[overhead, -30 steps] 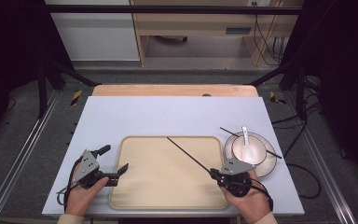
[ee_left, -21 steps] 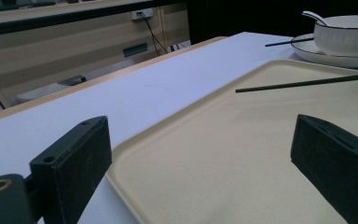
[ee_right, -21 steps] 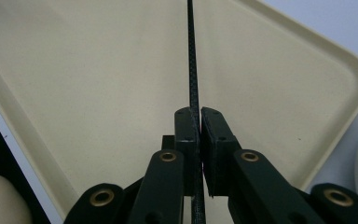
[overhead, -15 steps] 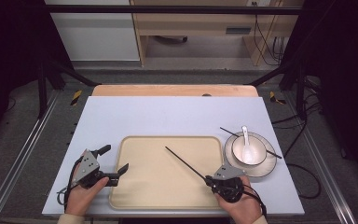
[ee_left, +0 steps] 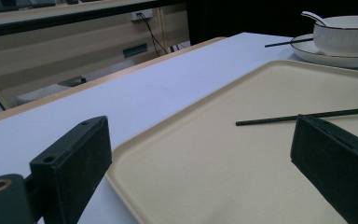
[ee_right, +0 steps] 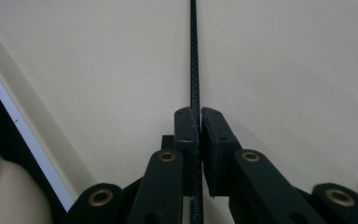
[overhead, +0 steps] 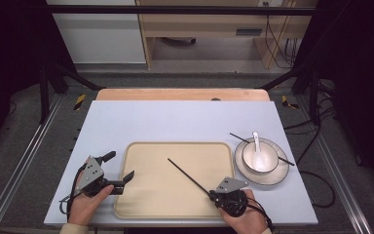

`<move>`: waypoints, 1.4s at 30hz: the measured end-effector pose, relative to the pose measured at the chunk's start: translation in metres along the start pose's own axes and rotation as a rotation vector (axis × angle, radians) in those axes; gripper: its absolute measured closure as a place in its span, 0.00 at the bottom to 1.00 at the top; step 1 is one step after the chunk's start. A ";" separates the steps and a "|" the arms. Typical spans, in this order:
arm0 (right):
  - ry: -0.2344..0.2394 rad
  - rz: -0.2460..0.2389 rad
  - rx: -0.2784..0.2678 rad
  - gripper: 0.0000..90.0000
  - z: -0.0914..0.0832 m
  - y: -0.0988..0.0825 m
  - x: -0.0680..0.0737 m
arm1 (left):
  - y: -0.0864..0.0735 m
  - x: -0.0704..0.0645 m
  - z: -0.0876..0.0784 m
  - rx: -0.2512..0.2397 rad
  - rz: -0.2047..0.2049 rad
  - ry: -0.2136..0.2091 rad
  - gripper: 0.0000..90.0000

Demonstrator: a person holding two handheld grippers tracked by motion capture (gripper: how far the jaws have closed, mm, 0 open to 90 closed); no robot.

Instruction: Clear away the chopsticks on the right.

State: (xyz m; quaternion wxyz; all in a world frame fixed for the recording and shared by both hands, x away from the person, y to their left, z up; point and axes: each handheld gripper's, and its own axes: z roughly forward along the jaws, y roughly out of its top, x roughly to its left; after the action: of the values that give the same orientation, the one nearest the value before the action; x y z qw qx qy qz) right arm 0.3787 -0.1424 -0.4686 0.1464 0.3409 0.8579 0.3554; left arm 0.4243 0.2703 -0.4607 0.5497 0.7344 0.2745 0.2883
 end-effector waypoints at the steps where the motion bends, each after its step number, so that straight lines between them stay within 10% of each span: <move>1: 0.006 0.000 0.001 0.93 0.000 0.000 0.000 | 0.000 0.000 0.000 0.000 0.000 0.000 0.05; 15: -0.067 -0.029 -0.121 0.59 -0.042 0.018 -0.017 | 0.000 0.000 -0.001 0.002 0.002 0.003 0.05; 29: -0.308 -0.018 -0.187 0.22 -0.151 0.024 -0.129 | 0.000 0.000 0.000 0.005 0.001 0.006 0.05; 42: -0.322 0.036 -0.029 0.61 -0.143 -0.035 -0.200 | -0.001 0.000 0.000 0.010 0.001 0.009 0.05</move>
State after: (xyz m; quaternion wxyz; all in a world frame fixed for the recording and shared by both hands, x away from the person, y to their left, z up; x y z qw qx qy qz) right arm 0.4360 -0.3712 -0.3904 0.2803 0.4068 0.8118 0.3112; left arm 0.4242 0.2701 -0.4615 0.5448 0.7358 0.2781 0.2907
